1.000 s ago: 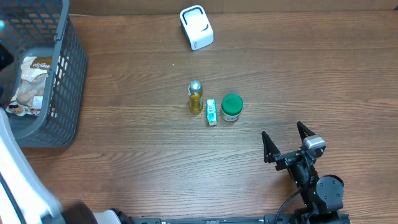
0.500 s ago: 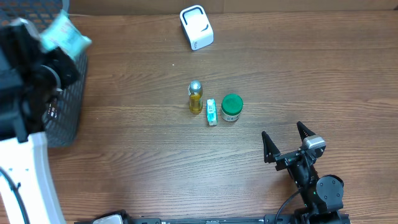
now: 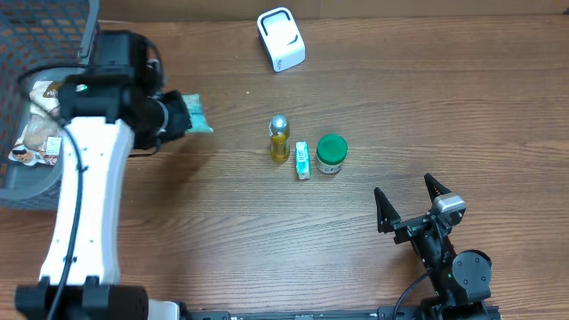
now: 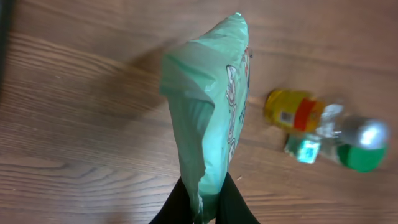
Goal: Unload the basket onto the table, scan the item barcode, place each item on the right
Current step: 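Carry the wet-wipes pack out of the basket toward the table center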
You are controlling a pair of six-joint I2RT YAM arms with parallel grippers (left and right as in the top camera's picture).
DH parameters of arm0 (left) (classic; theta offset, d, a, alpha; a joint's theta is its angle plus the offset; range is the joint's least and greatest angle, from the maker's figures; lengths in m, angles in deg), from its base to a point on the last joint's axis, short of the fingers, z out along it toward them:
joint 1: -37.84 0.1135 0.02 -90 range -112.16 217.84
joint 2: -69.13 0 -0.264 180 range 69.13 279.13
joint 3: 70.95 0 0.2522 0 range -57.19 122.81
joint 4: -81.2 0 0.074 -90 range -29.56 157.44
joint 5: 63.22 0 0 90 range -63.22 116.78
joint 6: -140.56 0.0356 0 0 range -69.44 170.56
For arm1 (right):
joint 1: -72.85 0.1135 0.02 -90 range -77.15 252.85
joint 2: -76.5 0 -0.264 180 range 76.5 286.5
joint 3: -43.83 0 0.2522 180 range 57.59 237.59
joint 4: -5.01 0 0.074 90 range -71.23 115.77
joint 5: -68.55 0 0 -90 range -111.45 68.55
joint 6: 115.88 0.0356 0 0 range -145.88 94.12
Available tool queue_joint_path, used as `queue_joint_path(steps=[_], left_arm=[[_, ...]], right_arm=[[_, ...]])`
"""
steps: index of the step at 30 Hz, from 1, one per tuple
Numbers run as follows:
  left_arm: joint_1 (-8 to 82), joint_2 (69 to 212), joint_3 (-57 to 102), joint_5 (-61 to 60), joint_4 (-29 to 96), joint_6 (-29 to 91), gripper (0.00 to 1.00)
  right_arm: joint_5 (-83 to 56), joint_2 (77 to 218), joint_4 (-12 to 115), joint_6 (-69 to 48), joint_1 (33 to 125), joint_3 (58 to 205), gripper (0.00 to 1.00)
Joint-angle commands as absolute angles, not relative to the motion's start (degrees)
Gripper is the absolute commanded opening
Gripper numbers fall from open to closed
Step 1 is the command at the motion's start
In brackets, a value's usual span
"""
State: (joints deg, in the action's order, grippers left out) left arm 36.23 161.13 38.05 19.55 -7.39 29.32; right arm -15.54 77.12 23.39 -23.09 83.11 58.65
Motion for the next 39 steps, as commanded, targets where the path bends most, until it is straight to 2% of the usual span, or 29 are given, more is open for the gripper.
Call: queue_joint_path(steps=[1,14,28,36,39], left_arm=[[34.16,163.71,36.26,21.21,-6.69,29.89,0.04],[27.05,167.43,24.57,21.87,1.33,27.07,0.04],[19.93,167.49,14.82,33.37,10.6,23.09,0.04],[17.48,167.49,13.86,34.22,12.46,23.33,0.04],[17.46,167.47,15.06,34.33,11.93,26.94,0.04]], right_arm=[[-15.93,76.66,23.15,-23.36,83.4,58.06,1.0],[-15.93,76.66,23.15,-23.38,83.4,58.06,1.0],[-15.93,76.66,23.15,-23.36,83.4,58.06,1.0],[-15.93,76.66,23.15,-23.36,83.4,58.06,1.0],[-15.93,76.66,23.15,-23.38,83.4,58.06,1.0]])
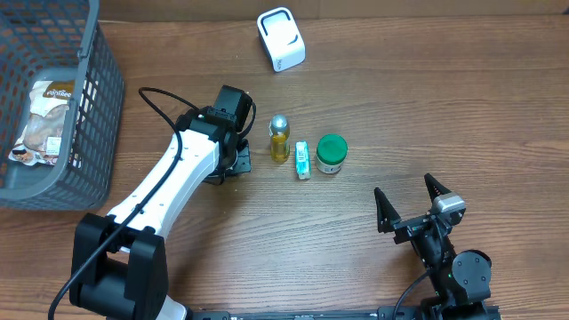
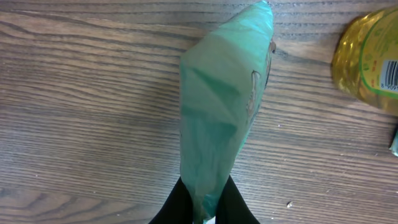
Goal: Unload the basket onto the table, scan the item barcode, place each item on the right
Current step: 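Carry the wet-wipes pack out of the basket toward the table center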
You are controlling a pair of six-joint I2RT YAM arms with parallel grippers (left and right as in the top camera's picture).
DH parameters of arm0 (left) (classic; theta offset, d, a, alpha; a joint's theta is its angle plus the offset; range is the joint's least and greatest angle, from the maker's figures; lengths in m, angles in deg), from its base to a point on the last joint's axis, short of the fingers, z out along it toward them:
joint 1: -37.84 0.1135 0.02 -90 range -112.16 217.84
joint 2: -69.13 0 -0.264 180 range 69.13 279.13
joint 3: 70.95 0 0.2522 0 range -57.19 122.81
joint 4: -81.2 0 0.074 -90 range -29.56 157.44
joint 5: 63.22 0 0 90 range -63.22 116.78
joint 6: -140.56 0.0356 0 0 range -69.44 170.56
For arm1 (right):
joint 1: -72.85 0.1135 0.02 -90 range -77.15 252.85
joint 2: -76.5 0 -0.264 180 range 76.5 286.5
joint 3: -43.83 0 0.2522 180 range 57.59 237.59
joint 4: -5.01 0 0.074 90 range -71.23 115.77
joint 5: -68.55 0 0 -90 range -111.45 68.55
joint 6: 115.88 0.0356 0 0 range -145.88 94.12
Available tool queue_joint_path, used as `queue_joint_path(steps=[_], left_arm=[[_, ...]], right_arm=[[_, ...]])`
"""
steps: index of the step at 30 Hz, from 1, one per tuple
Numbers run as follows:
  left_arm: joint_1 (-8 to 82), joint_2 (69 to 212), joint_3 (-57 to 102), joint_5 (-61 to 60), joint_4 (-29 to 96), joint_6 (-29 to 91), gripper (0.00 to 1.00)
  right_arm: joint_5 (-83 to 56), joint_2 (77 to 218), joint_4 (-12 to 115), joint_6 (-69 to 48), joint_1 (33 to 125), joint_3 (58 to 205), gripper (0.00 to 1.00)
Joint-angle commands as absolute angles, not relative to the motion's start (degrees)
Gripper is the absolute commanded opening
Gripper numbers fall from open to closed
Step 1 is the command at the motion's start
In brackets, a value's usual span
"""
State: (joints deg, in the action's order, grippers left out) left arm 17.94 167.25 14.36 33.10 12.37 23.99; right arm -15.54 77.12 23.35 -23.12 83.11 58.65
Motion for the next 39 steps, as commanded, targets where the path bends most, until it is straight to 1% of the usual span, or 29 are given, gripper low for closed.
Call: queue_joint_path(steps=[1,5,10,15,22,27,39], left_arm=[[17.46,167.47,15.45,34.28,11.8,27.53,0.04],[17.46,167.34,16.61,34.28,11.8,28.53,0.04],[17.57,167.21,18.77,34.57,11.78,36.12,0.04],[17.66,166.69,21.92,34.68,11.56,39.31,0.04],[17.66,166.69,25.33,36.78,10.67,47.48,0.04],[17.57,166.71,25.33,40.73,10.54,49.34,0.04],[17.57,166.73,25.31,38.81,11.15,50.37,0.04]], right_arm=[[-15.93,76.66,23.15,-23.36,83.4,58.06,1.0],[-15.93,76.66,23.15,-23.38,83.4,58.06,1.0],[-15.93,76.66,23.15,-23.36,83.4,58.06,1.0],[-15.93,76.66,23.15,-23.36,83.4,58.06,1.0],[-15.93,76.66,23.15,-23.38,83.4,58.06,1.0],[-15.93,76.66,23.15,-23.38,83.4,58.06,1.0],[-15.93,76.66,23.15,-23.38,83.4,58.06,1.0]])
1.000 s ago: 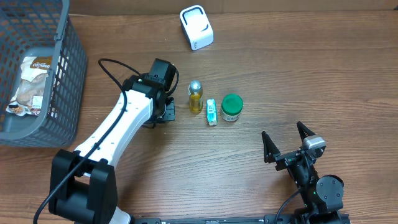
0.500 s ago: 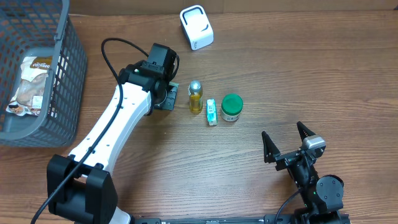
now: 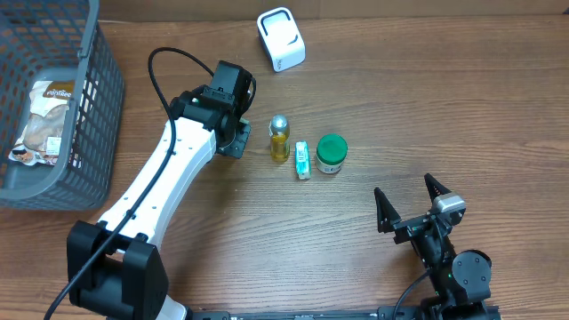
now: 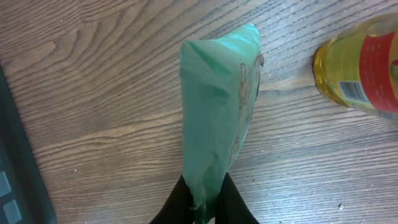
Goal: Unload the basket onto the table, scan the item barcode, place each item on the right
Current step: 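Carry the wet-wipes pack out of the basket toward the table center, then lower the wet-wipes pack flat beside the bottle and open the gripper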
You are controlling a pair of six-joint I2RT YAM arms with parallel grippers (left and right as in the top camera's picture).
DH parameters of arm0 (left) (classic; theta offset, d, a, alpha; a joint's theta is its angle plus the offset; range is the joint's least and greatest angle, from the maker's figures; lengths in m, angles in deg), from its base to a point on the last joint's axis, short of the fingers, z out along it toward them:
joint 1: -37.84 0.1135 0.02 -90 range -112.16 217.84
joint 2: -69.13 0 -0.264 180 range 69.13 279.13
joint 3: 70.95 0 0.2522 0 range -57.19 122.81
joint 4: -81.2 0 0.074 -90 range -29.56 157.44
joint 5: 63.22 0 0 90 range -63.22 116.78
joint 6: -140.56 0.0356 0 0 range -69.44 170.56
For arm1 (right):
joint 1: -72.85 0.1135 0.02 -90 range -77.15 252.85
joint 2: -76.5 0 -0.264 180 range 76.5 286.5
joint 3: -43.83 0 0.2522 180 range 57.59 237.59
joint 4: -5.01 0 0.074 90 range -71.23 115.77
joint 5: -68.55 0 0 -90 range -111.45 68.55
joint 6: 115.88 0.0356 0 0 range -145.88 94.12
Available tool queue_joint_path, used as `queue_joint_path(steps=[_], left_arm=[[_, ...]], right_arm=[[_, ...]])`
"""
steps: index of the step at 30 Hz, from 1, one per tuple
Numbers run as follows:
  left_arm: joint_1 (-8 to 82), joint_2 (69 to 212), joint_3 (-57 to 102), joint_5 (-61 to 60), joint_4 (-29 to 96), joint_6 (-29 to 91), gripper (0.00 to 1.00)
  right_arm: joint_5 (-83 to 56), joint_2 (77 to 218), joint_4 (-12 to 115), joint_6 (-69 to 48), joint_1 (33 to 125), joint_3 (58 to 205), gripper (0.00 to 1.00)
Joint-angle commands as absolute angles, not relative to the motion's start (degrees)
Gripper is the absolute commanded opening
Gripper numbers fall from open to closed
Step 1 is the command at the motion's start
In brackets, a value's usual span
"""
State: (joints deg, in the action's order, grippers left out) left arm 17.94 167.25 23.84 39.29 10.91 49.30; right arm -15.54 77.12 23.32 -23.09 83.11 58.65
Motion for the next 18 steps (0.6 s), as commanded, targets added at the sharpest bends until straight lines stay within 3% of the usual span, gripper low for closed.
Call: queue_joint_path(steps=[1,18], left_arm=[[17.57,166.73,25.33,39.27,11.15,50.41,0.04],[11.38,166.75,25.02,45.43,7.76,56.88,0.05]], right_arm=[[-15.93,76.66,23.15,-23.36,83.4,58.06,1.0],[-15.93,76.66,23.15,-23.38,83.4,58.06,1.0]])
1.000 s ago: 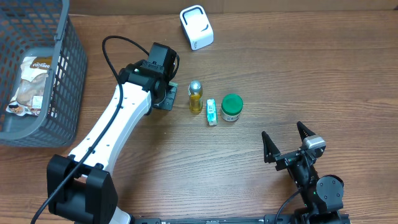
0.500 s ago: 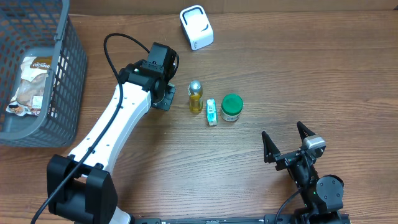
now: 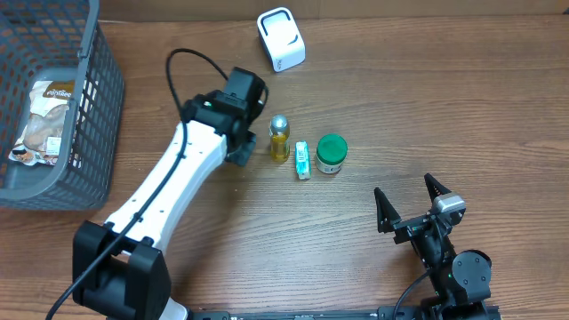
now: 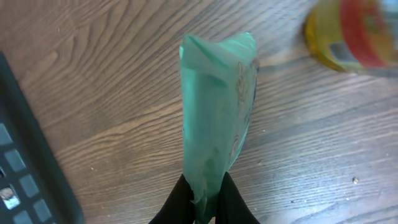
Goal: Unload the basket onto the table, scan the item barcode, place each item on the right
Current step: 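Lower the wet-wipes pack flat beside the bottle and open the gripper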
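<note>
A pale green packet (image 4: 216,112) hangs edge-on over the wooden table, pinched at its bottom end by my left gripper (image 4: 203,198), whose black fingers (image 4: 180,202) are shut on it. In the overhead view the left gripper (image 3: 243,144) sits just left of a yellow bottle (image 3: 279,139), and the packet is hidden under the wrist. The white scanner (image 3: 281,39) stands at the back of the table, beyond the bottle. My right gripper (image 3: 409,204) rests open near the front right, holding nothing.
A small teal box (image 3: 303,160) and a green-lidded jar (image 3: 331,153) stand right of the bottle (image 4: 354,37), which is blurred in the wrist view. A grey basket (image 3: 98,107) with a snack bag (image 3: 43,120) fills the far left. A dark gridded edge (image 4: 25,168) shows left of the packet.
My left gripper, still shut on the green packet, has shifted a little to the right, closer to the yellow bottle. The right arm has not moved.
My left gripper first held the green packet just right of the basket. Then it was beside the yellow bottle on its left, then slightly farther back. Now it is closer to the bottle, with the packet gripped throughout. The right gripper stayed open and still.
</note>
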You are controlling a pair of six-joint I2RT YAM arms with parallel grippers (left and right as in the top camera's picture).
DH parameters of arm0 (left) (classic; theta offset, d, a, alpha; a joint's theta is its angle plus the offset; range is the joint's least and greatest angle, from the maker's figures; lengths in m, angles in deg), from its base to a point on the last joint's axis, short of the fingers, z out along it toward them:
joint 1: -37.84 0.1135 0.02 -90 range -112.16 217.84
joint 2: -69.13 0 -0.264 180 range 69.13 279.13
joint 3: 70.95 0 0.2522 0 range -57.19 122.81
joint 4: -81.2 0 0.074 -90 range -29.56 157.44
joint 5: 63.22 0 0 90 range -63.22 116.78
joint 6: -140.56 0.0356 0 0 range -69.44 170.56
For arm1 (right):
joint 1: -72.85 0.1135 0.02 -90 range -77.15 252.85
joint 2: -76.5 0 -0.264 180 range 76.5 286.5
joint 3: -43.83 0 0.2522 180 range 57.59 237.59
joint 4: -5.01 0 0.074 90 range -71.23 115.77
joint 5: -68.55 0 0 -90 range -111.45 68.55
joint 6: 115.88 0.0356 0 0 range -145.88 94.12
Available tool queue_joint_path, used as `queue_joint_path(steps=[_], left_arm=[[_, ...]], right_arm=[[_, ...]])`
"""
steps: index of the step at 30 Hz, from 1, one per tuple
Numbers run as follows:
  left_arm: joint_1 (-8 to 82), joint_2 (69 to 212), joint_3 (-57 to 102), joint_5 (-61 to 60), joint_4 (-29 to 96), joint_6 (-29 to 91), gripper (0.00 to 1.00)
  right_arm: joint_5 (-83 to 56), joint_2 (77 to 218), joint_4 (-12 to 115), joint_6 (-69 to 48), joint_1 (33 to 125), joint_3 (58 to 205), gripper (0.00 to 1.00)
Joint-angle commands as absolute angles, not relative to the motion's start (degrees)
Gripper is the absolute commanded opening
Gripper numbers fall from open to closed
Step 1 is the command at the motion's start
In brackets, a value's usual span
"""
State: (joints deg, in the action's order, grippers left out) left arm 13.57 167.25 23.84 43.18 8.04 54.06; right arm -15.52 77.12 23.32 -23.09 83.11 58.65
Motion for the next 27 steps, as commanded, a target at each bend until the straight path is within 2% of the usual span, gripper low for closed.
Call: queue_joint_path(steps=[1,13,18,27], left_arm=[[10.81,166.84,25.02,45.63,7.65,57.28,0.05],[7.4,167.47,25.02,57.98,6.71,54.41,0.06],[7.34,167.67,25.02,56.6,7.08,54.89,0.09],[6.95,167.71,25.02,46.55,4.35,58.22,0.17]], right_arm=[[-15.93,76.66,23.15,-23.38,83.4,58.06,1.0],[-15.93,76.66,23.15,-23.36,83.4,58.06,1.0],[-15.93,76.68,23.15,-23.38,83.4,58.06,1.0],[-15.93,76.66,23.15,-23.38,83.4,58.06,1.0]])
